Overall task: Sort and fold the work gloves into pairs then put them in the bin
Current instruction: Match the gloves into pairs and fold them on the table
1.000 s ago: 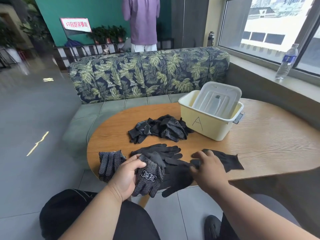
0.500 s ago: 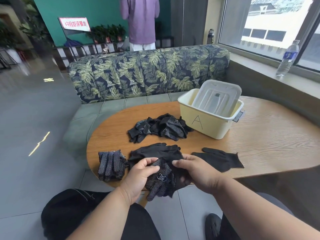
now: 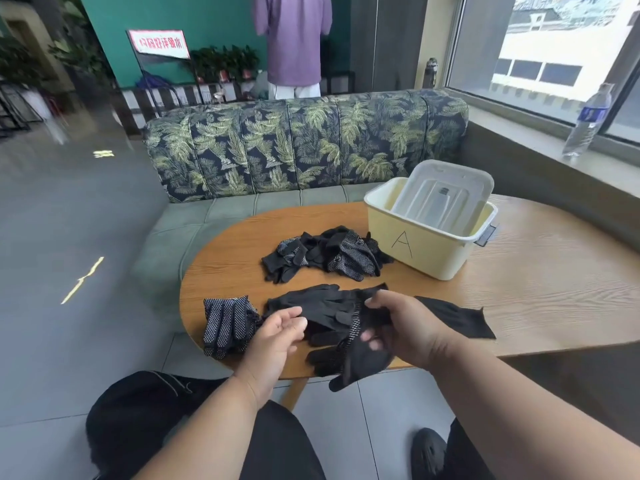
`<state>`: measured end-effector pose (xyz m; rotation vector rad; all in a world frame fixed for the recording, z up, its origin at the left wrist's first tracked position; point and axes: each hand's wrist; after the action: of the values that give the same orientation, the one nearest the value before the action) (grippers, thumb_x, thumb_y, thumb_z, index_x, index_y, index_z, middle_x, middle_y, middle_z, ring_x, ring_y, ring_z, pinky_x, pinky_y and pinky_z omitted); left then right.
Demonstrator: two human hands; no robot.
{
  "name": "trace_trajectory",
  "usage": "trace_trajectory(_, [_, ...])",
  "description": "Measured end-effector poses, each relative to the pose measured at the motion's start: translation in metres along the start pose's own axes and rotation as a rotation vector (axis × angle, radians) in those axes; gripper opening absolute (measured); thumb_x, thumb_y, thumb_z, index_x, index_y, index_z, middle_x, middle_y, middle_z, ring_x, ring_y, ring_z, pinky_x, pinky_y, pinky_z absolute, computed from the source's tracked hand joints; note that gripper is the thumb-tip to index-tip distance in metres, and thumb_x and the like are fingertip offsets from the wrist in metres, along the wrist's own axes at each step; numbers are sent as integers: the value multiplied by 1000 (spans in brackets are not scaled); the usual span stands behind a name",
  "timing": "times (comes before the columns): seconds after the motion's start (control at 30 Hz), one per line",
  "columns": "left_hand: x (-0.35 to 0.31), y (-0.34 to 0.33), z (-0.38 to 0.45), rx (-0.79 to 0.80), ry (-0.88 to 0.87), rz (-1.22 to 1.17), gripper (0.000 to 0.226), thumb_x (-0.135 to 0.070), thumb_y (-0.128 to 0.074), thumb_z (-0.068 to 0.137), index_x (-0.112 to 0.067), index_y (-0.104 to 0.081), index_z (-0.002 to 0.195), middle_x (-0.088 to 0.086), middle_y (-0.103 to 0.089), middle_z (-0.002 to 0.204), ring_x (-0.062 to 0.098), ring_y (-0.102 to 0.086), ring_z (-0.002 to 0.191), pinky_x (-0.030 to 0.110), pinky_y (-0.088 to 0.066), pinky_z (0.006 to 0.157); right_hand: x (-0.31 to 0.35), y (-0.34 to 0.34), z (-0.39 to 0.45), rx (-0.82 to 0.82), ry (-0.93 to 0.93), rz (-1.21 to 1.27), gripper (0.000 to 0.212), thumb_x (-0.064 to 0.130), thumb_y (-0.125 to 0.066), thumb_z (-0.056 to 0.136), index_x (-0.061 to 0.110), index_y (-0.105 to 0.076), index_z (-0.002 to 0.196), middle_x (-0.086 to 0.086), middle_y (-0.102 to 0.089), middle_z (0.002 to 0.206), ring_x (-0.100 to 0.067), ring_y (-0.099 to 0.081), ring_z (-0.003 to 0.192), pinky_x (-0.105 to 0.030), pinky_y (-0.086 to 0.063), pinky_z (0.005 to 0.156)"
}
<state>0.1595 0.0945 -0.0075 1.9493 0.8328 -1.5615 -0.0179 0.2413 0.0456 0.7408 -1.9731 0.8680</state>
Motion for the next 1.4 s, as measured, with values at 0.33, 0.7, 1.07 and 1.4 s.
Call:
trace_trajectory(0.33, [-5,-8,-2,-6,-216,35,34,-39,-50,106,-40,-60,138,-22,-61,138,-11,-51,129,15,-38,105,4,-10,8,206,-52,45,42,18,-53,81,-7,-65,113,-20,-62,86,-26,-59,56,-28,-50,47])
trace_trajectory(0.7, [37,-26,6,-22,-199,545,35,-25,-64,97,-41,-58,127,-19,-53,131,-6,-48,119,20,-34,105,-39,63,21,-355,37,-690,15,15,-57,91,6,-67,98,-7,-67,70,-22,-62,52,-29,-46,45])
trace_trajectory(1.07, [46,-25,11,-112,-234,847,32,-32,-62,97,-28,-67,129,-13,-60,127,10,-52,123,31,-41,110,-48,68,28,-611,83,-1290,34,48,-65,79,26,-56,104,9,-64,84,-19,-67,86,-31,-52,71])
trace_trajectory(1.4, [52,-30,18,-170,-267,978,36,-36,-57,101,-28,-63,135,-10,-54,129,15,-45,121,27,-37,109,-47,76,30,-512,72,-1251,33,45,-67,77,30,-72,106,12,-70,89,-11,-66,82,-27,-51,67])
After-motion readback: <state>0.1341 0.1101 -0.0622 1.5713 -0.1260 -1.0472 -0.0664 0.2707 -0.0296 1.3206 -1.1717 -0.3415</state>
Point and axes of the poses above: each hand's wrist, its own z-axis towards the middle knuckle, its own y-axis out of the back of the hand, x = y × z
